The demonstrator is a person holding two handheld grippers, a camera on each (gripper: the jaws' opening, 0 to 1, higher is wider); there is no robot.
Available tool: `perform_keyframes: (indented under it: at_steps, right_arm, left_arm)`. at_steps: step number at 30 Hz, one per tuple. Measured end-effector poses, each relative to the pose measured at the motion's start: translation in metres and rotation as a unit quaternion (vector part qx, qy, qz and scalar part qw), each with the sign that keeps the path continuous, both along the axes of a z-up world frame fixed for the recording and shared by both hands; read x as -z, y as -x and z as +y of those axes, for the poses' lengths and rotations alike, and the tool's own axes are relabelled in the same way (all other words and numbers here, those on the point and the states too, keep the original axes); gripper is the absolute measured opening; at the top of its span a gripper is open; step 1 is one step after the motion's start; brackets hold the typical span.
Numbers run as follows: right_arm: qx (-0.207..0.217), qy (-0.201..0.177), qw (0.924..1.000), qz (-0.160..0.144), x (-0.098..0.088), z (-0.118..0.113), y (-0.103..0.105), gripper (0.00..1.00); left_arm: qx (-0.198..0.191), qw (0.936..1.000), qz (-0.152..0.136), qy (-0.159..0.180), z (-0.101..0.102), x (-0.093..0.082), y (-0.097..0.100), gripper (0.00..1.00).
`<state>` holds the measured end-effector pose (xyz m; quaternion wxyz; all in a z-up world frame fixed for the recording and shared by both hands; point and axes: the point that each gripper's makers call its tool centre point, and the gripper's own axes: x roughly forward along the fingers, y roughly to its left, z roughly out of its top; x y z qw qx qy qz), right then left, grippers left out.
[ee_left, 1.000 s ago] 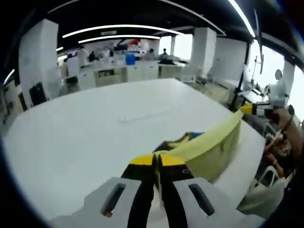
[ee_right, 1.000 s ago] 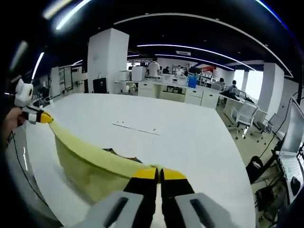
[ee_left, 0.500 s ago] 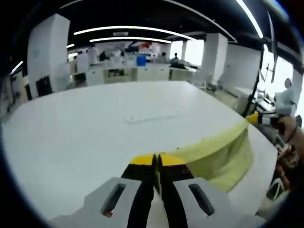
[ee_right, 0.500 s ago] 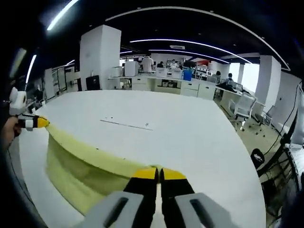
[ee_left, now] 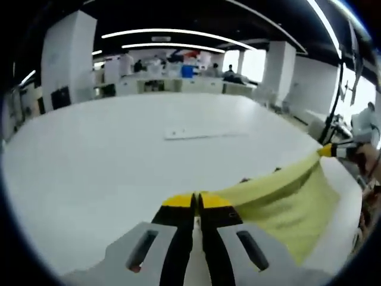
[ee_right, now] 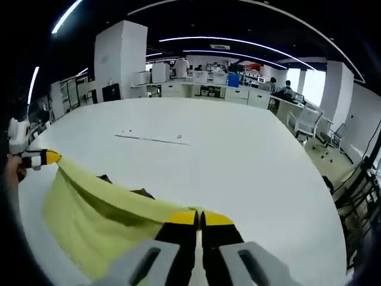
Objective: Fold the garment on the visible template until the final outline fits inside the template.
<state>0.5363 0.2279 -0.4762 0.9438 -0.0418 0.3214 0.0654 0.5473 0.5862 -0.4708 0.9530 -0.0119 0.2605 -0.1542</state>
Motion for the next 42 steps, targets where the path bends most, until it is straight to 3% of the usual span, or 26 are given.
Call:
perform_keyframes:
  at_steps: [2,4,6,16,23,26,29,32,34,37,42]
  right_arm:
    - [0.006,0.007,0.9999,0.014,0.011,-0.003,0.000,0.00]
    - [0.004,0.008,0.9997,0.021,0.018,-0.003,-0.001,0.00]
    - [0.002,0.009,0.9997,0.024,0.024,-0.003,-0.002,0.00]
    - [-0.022,0.029,0.9985,0.041,0.051,-0.005,-0.011,0.00]
    - [-0.023,0.026,0.9984,0.045,0.058,-0.006,-0.011,0.00]
    - [-0.025,0.023,0.9984,0.045,0.059,-0.005,-0.013,0.00]
    - [-0.012,-0.005,0.9987,0.048,0.058,-0.005,-0.013,0.00]
    - [-0.008,-0.022,0.9985,0.049,0.055,-0.009,-0.011,0.03]
    - [-0.013,-0.028,0.9985,0.046,0.052,-0.010,-0.008,0.09]
    - [-0.026,-0.041,0.9979,0.043,0.047,-0.009,-0.004,0.18]
    - [-0.085,0.011,0.9957,0.035,0.044,-0.008,0.003,0.23]
  left_arm:
    - [0.007,0.9999,-0.012,0.010,-0.003,0.005,-0.003,0.00]
    - [0.001,0.9999,0.003,0.013,-0.001,0.014,-0.002,0.00]
    - [0.000,0.9998,-0.001,0.022,0.000,0.017,-0.005,0.00]
    - [-0.007,0.9995,0.029,0.011,0.001,0.039,-0.014,0.00]
    - [-0.015,0.9988,0.045,0.007,0.001,0.049,-0.012,0.00]
    - [0.006,0.9991,0.038,-0.016,-0.001,0.052,-0.014,0.00]
    - [0.015,0.9990,0.037,-0.020,-0.001,0.053,-0.014,0.01]
    - [0.020,0.9992,0.034,-0.011,0.000,0.049,-0.013,0.05]
    - [0.029,0.9991,0.030,0.006,-0.001,0.044,-0.010,0.15]
    - [0.072,0.9971,0.020,-0.015,-0.002,0.039,-0.002,0.25]
    - [0.110,0.9925,0.022,-0.048,0.002,0.047,0.006,0.33]
